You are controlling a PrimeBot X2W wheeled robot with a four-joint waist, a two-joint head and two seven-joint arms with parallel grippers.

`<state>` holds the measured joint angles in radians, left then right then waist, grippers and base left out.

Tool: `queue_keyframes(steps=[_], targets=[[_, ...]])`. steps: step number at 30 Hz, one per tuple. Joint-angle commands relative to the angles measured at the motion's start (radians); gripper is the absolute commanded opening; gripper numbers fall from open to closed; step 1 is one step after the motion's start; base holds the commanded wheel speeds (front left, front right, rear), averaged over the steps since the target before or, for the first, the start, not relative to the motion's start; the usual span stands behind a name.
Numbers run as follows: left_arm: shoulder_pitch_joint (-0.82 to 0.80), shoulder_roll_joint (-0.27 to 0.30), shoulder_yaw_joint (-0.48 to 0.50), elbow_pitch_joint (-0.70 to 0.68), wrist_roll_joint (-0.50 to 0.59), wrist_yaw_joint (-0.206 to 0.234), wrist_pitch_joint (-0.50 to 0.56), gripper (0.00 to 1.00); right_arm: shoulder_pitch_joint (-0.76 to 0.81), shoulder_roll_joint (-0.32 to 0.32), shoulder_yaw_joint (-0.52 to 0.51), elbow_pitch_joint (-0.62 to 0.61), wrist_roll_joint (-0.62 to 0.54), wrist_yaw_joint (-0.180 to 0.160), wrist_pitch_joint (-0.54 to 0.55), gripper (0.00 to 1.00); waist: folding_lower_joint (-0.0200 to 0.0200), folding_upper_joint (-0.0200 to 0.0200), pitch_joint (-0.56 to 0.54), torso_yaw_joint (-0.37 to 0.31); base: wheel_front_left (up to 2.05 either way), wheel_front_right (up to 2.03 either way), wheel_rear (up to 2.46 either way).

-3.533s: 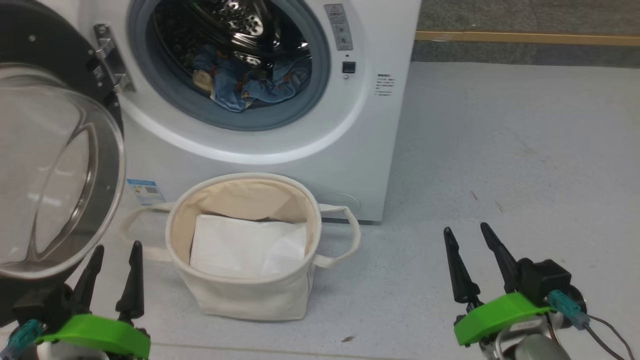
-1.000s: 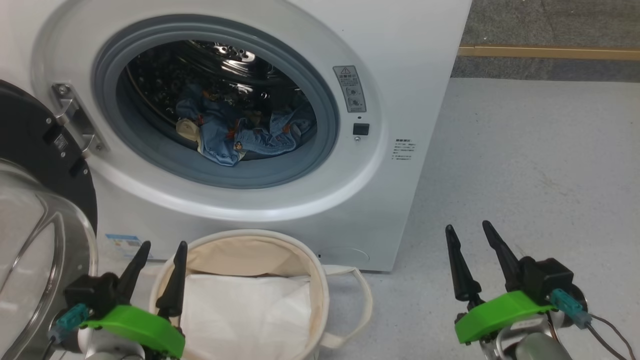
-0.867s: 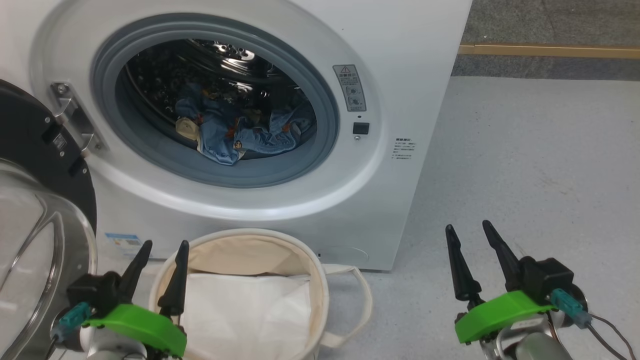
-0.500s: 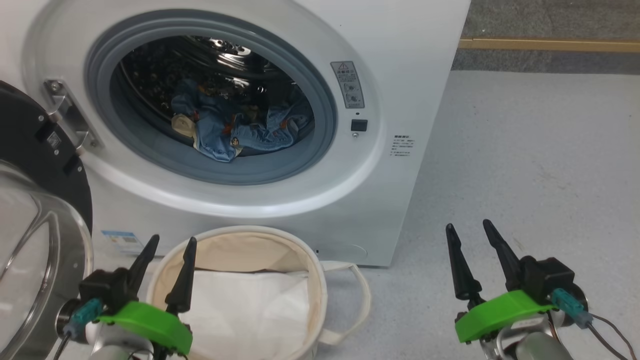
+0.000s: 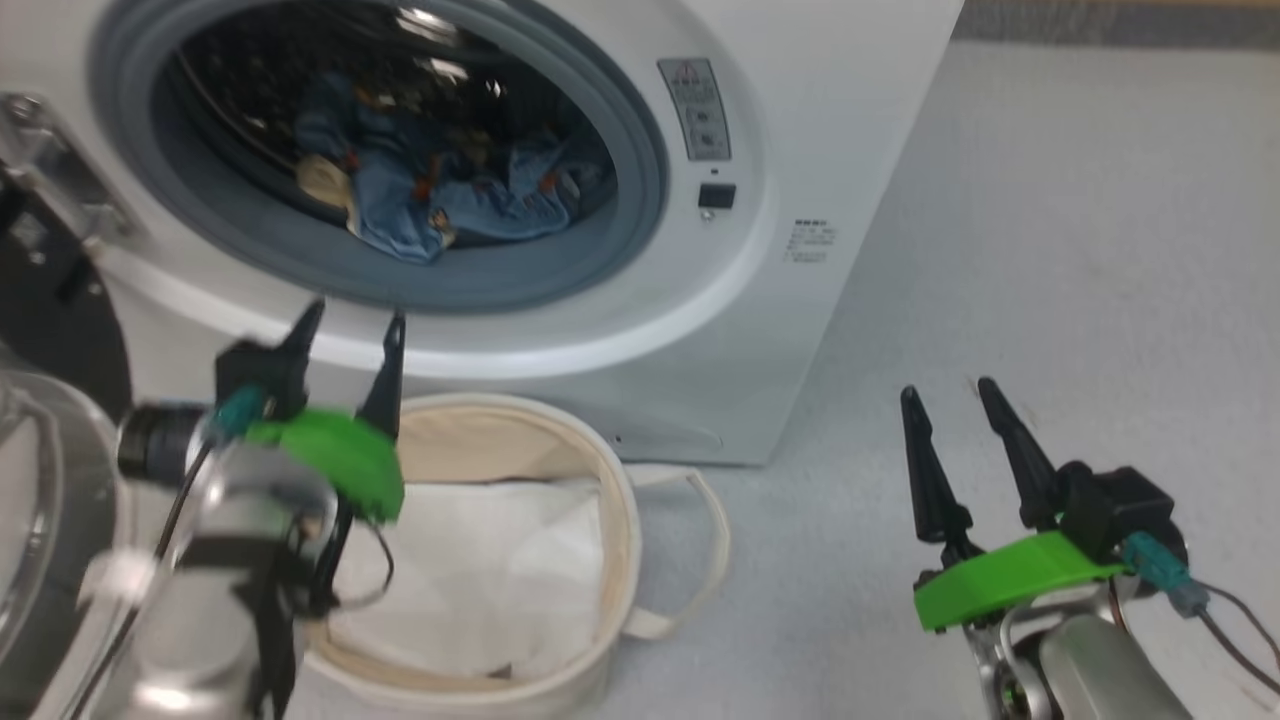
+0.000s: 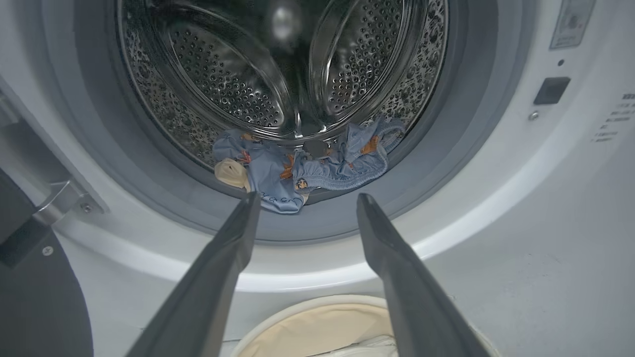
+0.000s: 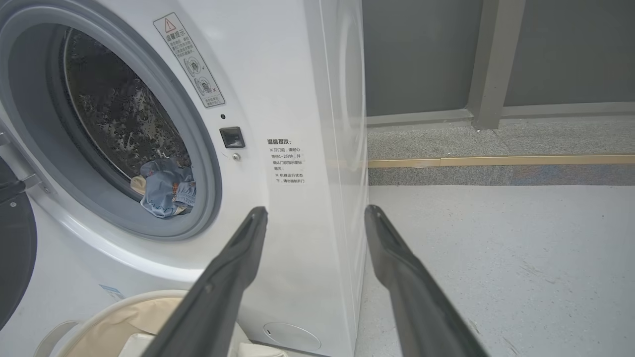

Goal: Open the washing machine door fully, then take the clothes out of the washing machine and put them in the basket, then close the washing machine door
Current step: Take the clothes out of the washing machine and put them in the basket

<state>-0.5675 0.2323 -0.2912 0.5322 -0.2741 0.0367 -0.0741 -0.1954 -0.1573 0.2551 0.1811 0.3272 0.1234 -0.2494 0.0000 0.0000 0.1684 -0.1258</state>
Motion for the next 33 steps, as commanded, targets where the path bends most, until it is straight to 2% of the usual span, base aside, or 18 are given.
queue_keyframes(steps=[1, 7, 17, 21, 25, 33], targets=[[-0.109, 0.02, 0.015, 0.023, 0.036, 0.024, 0.022, 1.0, -0.039, 0.007, 0.012, -0.04, -0.004, 0.007, -0.012, 1.0, 0.0, 0.0, 0.054, -0.024, 0.0, 0.0, 0.0], [-0.301, 0.006, -0.024, 0.201, 0.11, 0.094, 0.108, 1.0, -0.07, 0.017, 0.004, -0.054, -0.004, 0.007, -0.012, 1.0, 0.0, 0.0, 0.131, -0.066, 0.0, 0.0, 0.0], [-0.586, 0.006, -0.052, 0.413, 0.172, 0.16, 0.174, 1.0, -0.112, 0.024, -0.012, -0.076, -0.007, 0.007, -0.012, 1.0, 0.0, 0.0, 0.241, -0.114, 0.0, 0.0, 0.0], [-0.693, 0.004, -0.07, 0.496, 0.192, 0.17, 0.227, 1.0, -0.12, 0.028, -0.019, -0.08, -0.007, 0.007, -0.012, 1.0, 0.0, 0.0, 0.281, -0.124, 0.0, 0.0, 0.0], [-0.776, -0.002, -0.087, 0.567, 0.201, 0.16, 0.273, 1.0, -0.13, 0.033, -0.028, -0.086, -0.006, 0.007, -0.012, 1.0, 0.0, 0.0, 0.32, -0.129, 0.0, 0.0, 0.0], [-0.897, -0.002, -0.09, 0.665, 0.195, 0.166, 0.307, 1.0, -0.148, 0.038, -0.048, -0.105, -0.008, 0.007, -0.012, 1.0, 0.0, 0.0, 0.397, -0.127, 0.0, 0.0, 0.0]])
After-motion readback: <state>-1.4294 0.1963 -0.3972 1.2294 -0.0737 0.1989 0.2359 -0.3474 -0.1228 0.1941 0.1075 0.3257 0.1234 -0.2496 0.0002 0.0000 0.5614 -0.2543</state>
